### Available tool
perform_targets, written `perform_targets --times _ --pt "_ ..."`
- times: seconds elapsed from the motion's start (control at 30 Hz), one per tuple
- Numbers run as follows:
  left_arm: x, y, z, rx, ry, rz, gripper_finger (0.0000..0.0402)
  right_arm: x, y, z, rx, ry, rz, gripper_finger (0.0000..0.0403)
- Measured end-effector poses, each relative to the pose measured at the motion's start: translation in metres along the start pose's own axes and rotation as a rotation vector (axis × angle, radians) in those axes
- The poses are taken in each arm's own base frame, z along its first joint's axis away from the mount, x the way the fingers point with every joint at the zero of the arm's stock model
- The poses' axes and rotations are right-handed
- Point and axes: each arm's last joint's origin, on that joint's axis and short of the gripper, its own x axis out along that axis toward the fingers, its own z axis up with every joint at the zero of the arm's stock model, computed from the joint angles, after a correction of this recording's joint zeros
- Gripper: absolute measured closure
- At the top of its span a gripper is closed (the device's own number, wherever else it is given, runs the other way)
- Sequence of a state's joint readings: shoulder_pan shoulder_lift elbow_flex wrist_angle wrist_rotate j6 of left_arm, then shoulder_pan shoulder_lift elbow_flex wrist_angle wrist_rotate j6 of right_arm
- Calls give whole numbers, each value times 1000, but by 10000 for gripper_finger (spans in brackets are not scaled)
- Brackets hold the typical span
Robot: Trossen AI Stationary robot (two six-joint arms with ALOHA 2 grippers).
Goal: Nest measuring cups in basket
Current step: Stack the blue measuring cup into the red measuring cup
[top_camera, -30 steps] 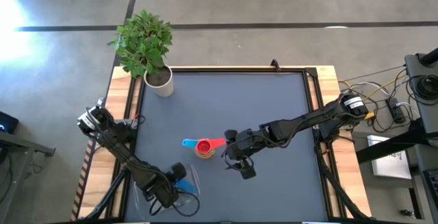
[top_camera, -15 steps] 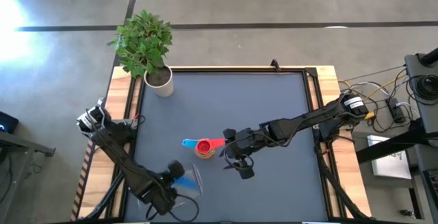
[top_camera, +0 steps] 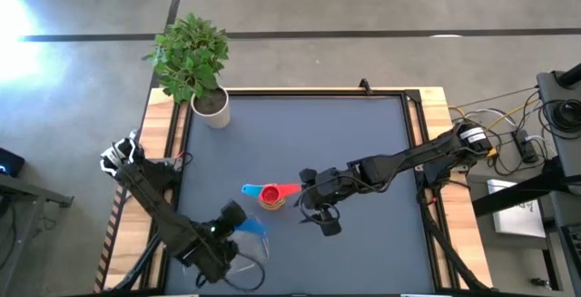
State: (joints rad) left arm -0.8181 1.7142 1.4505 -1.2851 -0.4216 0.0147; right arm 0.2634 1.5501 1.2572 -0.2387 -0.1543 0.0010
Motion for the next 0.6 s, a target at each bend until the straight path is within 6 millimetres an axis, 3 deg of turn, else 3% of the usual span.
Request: perform_targets --times 0.13,0.47,0.6 --pt "11 27 -9 -102 -37 58 401 -15 2 4 -1 -5 -38 177" --pt "78 106 -33 -343 -274 28 401 -71 3 -1 -8 44 -262 177" --pt "96 119 -37 -370 -271 -35 401 -82 5 -5 -11 32 -260 177"
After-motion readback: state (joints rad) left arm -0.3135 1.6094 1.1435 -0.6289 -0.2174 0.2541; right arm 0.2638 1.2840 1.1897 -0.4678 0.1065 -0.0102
